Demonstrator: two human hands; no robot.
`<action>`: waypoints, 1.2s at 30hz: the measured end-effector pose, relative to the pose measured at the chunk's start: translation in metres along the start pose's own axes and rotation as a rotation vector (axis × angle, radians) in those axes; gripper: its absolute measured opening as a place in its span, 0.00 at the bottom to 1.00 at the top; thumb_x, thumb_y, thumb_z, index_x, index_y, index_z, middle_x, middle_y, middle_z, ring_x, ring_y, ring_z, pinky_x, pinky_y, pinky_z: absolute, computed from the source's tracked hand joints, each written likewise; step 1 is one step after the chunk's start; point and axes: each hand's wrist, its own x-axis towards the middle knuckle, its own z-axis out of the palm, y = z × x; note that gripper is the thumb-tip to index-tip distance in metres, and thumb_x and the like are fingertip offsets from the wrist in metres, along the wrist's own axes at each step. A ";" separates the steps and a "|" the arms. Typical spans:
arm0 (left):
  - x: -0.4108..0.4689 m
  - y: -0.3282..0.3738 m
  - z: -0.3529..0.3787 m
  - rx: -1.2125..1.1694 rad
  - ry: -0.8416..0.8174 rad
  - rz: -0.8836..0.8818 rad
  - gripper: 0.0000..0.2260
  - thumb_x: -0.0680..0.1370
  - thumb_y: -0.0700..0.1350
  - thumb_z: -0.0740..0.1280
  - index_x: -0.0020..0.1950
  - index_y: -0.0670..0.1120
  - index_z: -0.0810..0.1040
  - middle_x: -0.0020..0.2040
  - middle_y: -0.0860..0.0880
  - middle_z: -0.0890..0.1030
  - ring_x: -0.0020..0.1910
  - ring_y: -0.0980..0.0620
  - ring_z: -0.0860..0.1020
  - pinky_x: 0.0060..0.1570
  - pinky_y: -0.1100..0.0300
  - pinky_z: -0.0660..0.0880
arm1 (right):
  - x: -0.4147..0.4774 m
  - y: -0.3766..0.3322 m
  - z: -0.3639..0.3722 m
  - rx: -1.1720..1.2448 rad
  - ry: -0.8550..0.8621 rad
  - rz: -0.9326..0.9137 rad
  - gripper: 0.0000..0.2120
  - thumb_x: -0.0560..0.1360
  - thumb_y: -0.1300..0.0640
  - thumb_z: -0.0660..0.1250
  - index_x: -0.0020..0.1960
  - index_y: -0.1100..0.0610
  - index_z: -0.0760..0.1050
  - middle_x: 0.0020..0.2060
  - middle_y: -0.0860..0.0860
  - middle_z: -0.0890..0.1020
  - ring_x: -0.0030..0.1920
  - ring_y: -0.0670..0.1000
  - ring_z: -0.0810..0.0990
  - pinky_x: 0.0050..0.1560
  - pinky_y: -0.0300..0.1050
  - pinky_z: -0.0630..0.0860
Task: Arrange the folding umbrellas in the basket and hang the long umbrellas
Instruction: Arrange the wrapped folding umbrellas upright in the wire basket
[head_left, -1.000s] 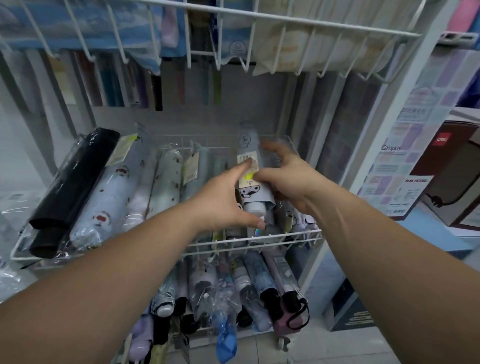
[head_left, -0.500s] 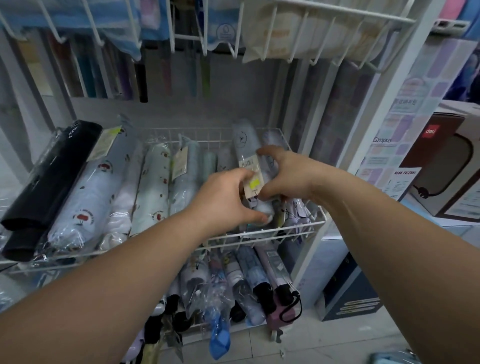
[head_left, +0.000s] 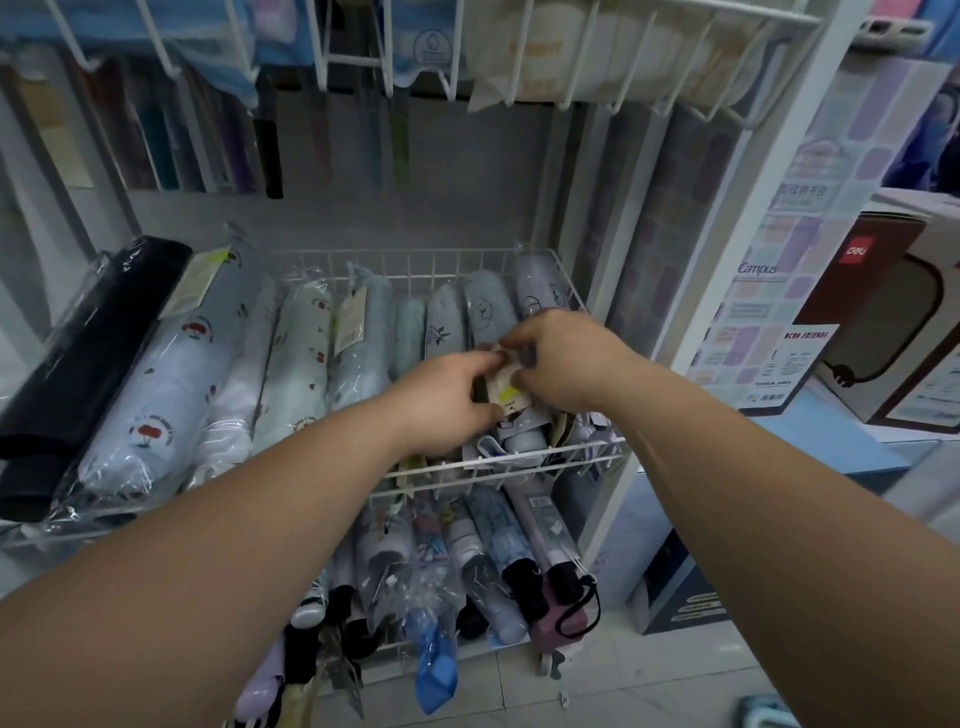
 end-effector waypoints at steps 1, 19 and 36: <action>0.001 0.002 0.002 0.025 -0.001 0.019 0.32 0.77 0.48 0.72 0.79 0.52 0.64 0.79 0.52 0.65 0.76 0.51 0.67 0.75 0.55 0.65 | 0.000 0.001 0.001 -0.005 -0.015 0.015 0.22 0.76 0.55 0.69 0.69 0.44 0.76 0.63 0.49 0.81 0.62 0.53 0.79 0.59 0.44 0.75; -0.093 -0.052 -0.115 0.596 0.418 -0.088 0.13 0.79 0.46 0.63 0.62 0.45 0.80 0.59 0.41 0.80 0.59 0.37 0.76 0.58 0.46 0.75 | 0.017 -0.124 0.013 0.306 0.151 -0.124 0.16 0.77 0.52 0.66 0.64 0.51 0.80 0.60 0.53 0.83 0.62 0.54 0.79 0.60 0.41 0.73; -0.149 -0.098 -0.152 0.334 0.470 -0.291 0.17 0.79 0.43 0.61 0.64 0.58 0.80 0.59 0.44 0.81 0.65 0.42 0.72 0.64 0.47 0.70 | 0.031 -0.237 0.061 1.007 -0.026 0.073 0.45 0.63 0.48 0.77 0.76 0.51 0.63 0.65 0.54 0.77 0.57 0.58 0.82 0.55 0.56 0.82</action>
